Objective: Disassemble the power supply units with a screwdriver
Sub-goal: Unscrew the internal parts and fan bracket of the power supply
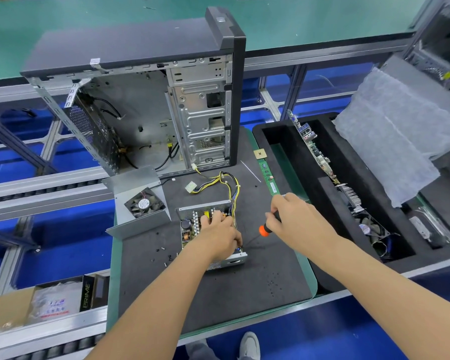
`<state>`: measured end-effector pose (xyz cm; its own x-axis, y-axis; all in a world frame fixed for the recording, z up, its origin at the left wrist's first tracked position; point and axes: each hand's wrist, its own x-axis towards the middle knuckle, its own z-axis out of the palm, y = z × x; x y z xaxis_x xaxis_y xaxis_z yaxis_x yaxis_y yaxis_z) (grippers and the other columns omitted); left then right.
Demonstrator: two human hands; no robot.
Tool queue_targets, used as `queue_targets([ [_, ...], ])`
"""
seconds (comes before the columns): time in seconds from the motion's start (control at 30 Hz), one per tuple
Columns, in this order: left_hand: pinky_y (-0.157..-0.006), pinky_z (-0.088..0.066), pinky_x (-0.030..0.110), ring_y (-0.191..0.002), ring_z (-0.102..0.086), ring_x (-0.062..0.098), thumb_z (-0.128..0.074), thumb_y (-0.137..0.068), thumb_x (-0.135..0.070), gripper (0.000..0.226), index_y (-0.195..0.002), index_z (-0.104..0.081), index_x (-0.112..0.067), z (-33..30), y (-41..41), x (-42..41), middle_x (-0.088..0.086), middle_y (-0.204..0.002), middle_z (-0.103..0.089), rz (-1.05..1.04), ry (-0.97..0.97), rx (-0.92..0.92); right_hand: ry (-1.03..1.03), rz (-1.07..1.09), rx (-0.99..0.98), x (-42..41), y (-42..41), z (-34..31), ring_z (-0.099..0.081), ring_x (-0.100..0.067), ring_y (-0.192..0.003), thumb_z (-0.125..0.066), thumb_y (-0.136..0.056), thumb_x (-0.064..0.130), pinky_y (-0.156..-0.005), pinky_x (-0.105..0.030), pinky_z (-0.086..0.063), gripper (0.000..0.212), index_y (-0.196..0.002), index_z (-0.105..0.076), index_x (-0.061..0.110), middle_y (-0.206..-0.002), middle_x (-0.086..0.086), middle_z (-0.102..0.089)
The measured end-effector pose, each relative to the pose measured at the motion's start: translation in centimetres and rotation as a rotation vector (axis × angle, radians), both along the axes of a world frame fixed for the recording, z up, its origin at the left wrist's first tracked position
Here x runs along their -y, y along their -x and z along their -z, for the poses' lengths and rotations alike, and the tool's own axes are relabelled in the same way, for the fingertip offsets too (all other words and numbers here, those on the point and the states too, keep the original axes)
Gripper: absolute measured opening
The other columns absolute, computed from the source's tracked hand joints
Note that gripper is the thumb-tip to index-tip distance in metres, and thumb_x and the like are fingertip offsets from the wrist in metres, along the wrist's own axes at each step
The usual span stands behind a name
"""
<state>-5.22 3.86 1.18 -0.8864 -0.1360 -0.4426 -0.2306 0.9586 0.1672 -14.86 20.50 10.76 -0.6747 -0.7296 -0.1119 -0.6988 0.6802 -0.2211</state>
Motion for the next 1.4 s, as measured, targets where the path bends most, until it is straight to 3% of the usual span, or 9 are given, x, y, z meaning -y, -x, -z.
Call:
queue_targets([
  [0.23,-0.096,-0.023,0.051,-0.114,-0.027,0.029,-0.033,-0.103,-0.030,0.038,-0.119,-0.066,-0.041,0.3,0.3,0.0,-0.005,-0.109,-0.038,-0.006,-0.024,0.049,0.022,0.014,0.045,-0.2,0.2,0.1,-0.057,-0.023,-0.072,-0.048,-0.099,0.038,-0.068,-0.040,-0.053,0.024,-0.094,-0.051,0.015,-0.091,-0.004,-0.053],
  [0.6,-0.090,-0.025,0.048,-0.115,-0.027,0.027,-0.031,-0.104,-0.027,0.039,-0.118,-0.065,-0.039,0.2,0.5,-0.1,-0.004,-0.119,-0.044,-0.021,-0.033,0.079,0.099,0.057,0.108,-0.8,0.8,0.4,-0.055,-0.026,-0.074,-0.052,-0.096,0.034,-0.067,-0.038,-0.050,0.020,-0.089,-0.053,0.016,-0.088,-0.003,-0.055],
  [1.03,-0.094,-0.026,0.049,-0.116,-0.026,0.027,-0.031,-0.104,-0.027,0.039,-0.120,-0.066,-0.039,0.0,0.3,-0.2,-0.004,-0.120,-0.045,-0.011,-0.032,0.063,0.023,-0.028,0.017,-0.3,0.4,0.4,-0.056,-0.026,-0.075,-0.048,-0.099,0.038,-0.070,-0.037,-0.052,0.024,-0.100,-0.053,0.015,-0.097,-0.005,-0.054],
  [1.13,-0.094,-0.027,0.049,-0.116,-0.027,0.027,-0.032,-0.104,-0.027,0.039,-0.119,-0.065,-0.040,0.1,0.4,-0.2,-0.004,-0.119,-0.044,-0.005,-0.021,0.058,0.013,-0.051,0.034,0.1,0.3,0.2,-0.056,-0.027,-0.077,-0.052,-0.097,0.044,-0.071,-0.037,-0.051,0.028,-0.099,-0.050,0.017,-0.095,-0.004,-0.055],
  [1.23,-0.093,-0.027,0.049,-0.117,-0.027,0.028,-0.032,-0.104,-0.028,0.038,-0.119,-0.064,-0.042,0.4,0.4,-0.2,-0.005,-0.117,-0.043,0.004,0.005,0.057,0.057,-0.117,0.060,1.0,0.1,-0.3,-0.052,-0.026,-0.071,-0.062,-0.085,0.061,-0.067,-0.038,-0.048,0.048,-0.091,-0.042,0.018,-0.079,0.001,-0.055],
  [1.27,-0.093,-0.027,0.049,-0.117,-0.027,0.028,-0.032,-0.104,-0.027,0.037,-0.118,-0.063,-0.041,0.5,0.4,-0.2,-0.006,-0.118,-0.043,0.006,0.010,0.048,0.044,-0.134,0.031,1.4,-0.2,-0.5,-0.048,-0.025,-0.067,-0.059,-0.081,0.070,-0.063,-0.038,-0.045,0.056,-0.089,-0.040,0.018,-0.070,0.002,-0.050],
  [1.33,-0.092,-0.027,0.047,-0.115,-0.027,0.026,-0.035,-0.102,-0.024,0.034,-0.113,-0.064,-0.038,0.7,0.3,-0.2,-0.009,-0.124,-0.044,-0.009,-0.025,-0.013,-0.076,-0.158,-0.127,2.3,-0.8,-0.6,-0.041,-0.027,-0.060,-0.035,-0.083,0.080,-0.051,-0.035,-0.033,0.064,-0.089,-0.040,0.017,-0.061,0.002,-0.038],
  [1.4,-0.088,-0.026,0.041,-0.113,-0.029,0.025,-0.040,-0.100,-0.021,0.030,-0.110,-0.064,-0.036,0.9,-0.3,-0.1,-0.011,-0.123,-0.045,-0.080,-0.123,-0.170,-0.156,-0.238,-0.285,3.2,-1.2,-0.9,-0.042,-0.028,-0.060,-0.021,-0.094,0.069,-0.046,-0.032,-0.022,0.057,-0.099,-0.044,0.017,-0.065,-0.002,-0.038],
])
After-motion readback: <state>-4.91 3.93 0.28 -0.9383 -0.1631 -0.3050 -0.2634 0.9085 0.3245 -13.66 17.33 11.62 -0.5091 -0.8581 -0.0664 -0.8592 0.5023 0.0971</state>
